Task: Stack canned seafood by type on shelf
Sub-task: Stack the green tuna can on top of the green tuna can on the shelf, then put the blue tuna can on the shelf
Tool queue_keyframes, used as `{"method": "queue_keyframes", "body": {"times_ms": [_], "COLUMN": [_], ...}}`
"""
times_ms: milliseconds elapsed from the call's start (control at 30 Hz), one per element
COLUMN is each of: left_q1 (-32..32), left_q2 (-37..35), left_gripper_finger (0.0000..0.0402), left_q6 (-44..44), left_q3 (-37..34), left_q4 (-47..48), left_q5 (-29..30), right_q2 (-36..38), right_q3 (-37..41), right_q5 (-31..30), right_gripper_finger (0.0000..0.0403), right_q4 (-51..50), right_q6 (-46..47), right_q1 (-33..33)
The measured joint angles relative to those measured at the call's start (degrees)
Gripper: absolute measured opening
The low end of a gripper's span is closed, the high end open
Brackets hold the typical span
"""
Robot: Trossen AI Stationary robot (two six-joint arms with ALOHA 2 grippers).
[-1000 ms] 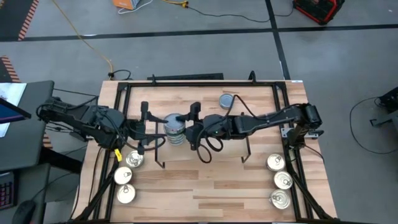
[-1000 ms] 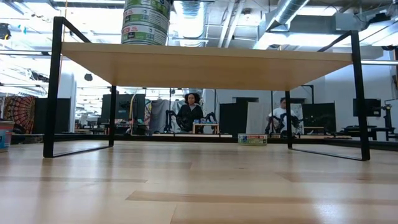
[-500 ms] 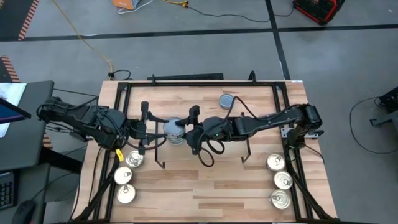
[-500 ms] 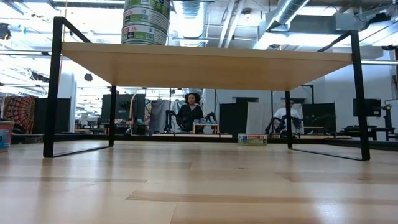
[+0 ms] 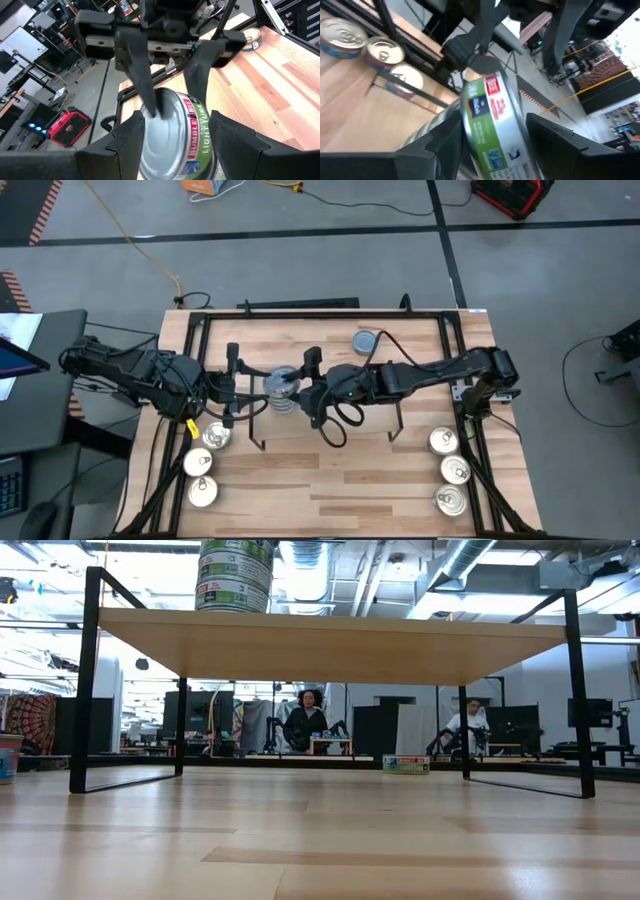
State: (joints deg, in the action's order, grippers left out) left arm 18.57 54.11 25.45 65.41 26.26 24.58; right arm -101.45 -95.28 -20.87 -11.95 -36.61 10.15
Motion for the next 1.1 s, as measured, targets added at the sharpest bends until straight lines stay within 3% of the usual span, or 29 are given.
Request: {"method": "queue_keyframes", "body": {"times_ms": [567, 867, 1100], "left_q1": [0.0, 0.0, 0.0], "left_q2": [0.0, 0.0, -0.8], "left_gripper_finger": [0.021, 0.021, 0.021], "left_q6": [-0.8, -1.3, -1.2], "left_q3": [0.0, 0.0, 0.0], "left_q4": [0.3, 0.4, 0.5], "left_q5": [0.0, 0.0, 3.3], "right_q2": [-0.1, 0.9, 4.3], "right_q3": [0.0, 0.0, -0.1], "right_q5": [0.4, 0.9, -12.5], "right_gripper_finger": [0.0241, 0.0241, 0.024], "right_q4": [-2.1, -2.2, -8.4], "right_q6": [3.6, 1.2, 0.8], "right_q1": [0.0, 2.5, 1.6]}}
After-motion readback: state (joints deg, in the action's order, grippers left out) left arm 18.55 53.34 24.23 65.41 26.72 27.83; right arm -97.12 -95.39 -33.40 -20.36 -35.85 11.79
